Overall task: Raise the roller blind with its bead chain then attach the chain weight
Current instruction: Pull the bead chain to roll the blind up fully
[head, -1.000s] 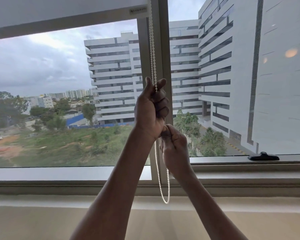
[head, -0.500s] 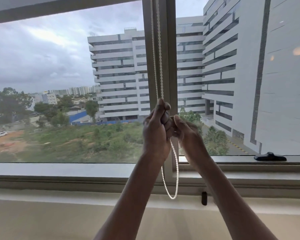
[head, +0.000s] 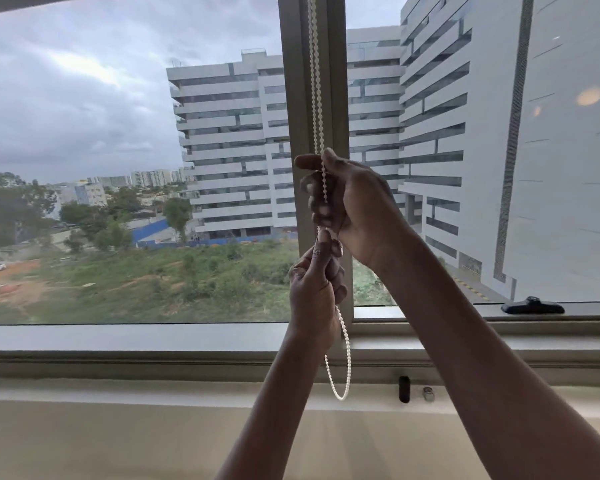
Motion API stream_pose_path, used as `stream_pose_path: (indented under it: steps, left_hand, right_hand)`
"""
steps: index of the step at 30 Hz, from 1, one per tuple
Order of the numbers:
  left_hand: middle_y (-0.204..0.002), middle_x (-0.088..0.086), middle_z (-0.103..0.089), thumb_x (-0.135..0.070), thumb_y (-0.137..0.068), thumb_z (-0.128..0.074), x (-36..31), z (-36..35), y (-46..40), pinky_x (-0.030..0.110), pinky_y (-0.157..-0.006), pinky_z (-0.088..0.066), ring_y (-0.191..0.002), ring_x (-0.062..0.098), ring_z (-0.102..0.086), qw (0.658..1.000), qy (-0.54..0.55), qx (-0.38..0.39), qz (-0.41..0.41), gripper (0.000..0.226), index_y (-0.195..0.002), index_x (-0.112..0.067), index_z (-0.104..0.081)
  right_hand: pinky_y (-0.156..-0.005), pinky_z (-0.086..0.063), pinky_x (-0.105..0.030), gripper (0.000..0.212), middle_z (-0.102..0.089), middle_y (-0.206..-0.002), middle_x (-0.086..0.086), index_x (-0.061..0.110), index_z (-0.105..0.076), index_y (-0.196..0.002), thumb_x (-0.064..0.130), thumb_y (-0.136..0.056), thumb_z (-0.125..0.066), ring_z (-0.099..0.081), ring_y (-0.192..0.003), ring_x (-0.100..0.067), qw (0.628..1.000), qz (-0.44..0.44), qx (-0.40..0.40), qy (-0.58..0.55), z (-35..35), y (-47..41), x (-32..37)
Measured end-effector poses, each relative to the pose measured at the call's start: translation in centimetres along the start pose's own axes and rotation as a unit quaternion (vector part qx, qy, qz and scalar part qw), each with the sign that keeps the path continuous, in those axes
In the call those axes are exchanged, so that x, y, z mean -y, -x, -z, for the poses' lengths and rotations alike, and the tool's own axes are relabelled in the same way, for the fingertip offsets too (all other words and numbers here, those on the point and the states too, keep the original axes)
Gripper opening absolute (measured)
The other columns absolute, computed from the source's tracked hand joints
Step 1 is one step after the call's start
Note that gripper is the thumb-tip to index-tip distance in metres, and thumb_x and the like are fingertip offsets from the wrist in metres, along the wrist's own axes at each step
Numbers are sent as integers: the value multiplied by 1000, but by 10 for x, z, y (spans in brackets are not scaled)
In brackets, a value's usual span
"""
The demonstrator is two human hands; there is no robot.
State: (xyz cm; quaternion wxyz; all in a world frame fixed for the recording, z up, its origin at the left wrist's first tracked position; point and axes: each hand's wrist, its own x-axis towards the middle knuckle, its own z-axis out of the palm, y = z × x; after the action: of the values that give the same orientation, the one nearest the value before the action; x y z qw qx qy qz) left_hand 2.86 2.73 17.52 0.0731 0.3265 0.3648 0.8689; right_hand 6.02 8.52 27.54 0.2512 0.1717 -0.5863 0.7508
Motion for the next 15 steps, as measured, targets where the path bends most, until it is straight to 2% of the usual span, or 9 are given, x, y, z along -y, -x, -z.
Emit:
stream_pose_path:
  steps: [1, 3, 5, 10, 13, 15]
  left_hand:
    - [-43, -15, -26, -31, -99, -51, 0, 1, 0, 14, -32, -18, -35, -1, -18, 1000, -6, 2, -1, 47, -52, -25, -54]
    - [-41, -16, -27, -30, -100, -51, 1, 3, 0, 14, -32, -19, -34, -1, -19, 1000, -26, 2, -12, 53, -47, -26, -46]
    - [-40, -16, -29, -31, -101, -49, 0, 5, -1, 15, -34, -20, -33, -1, -20, 996, -74, 2, -41, 56, -45, -27, -43]
    - [-43, -8, -28, -37, -94, -51, -1, 8, -2, 18, -38, -18, -38, 4, -18, 986, -144, -6, -82, 43, -55, -23, -40]
    - [-43, -10, -33, -35, -98, -48, 3, 14, -4, 15, -37, -25, -37, 3, -24, 984, -163, 18, -69, 45, -55, -22, -45]
    - [-44, -15, -40, -35, -101, -44, 4, 16, -5, 15, -41, -29, -38, 1, -31, 984, -172, 27, -29, 51, -53, -26, -54]
  right_hand:
    - [-42, -19, -23, 35, -43, -55, 2, 7, -66, -95, 26, -104, -38, -28, -42, -9, 1000, 6, -13, -7, -3, -1, -1]
    - [-37, -16, -19, 33, -33, -48, 7, 8, -63, -87, 21, -105, -38, -21, -36, -6, 998, 38, -39, -19, -7, -1, -7]
    - [-36, -17, -16, 34, -31, -44, 7, 10, -59, -79, 16, -104, -37, -20, -33, -5, 995, 87, -52, -9, -12, 1, -12]
    - [-39, -20, -17, 31, -30, -51, 0, 12, -57, -74, 16, -102, -43, -24, -39, -8, 976, 182, -93, 78, -16, 3, -18]
    - [-40, -19, -20, 30, -29, -52, -1, 14, -56, -73, 16, -100, -44, -23, -42, -10, 970, 199, -102, 92, -11, 2, -21]
    - [-42, -19, -24, 31, -30, -51, 1, 15, -56, -70, 19, -98, -46, -24, -43, -11, 967, 207, -102, 110, -7, 1, -22]
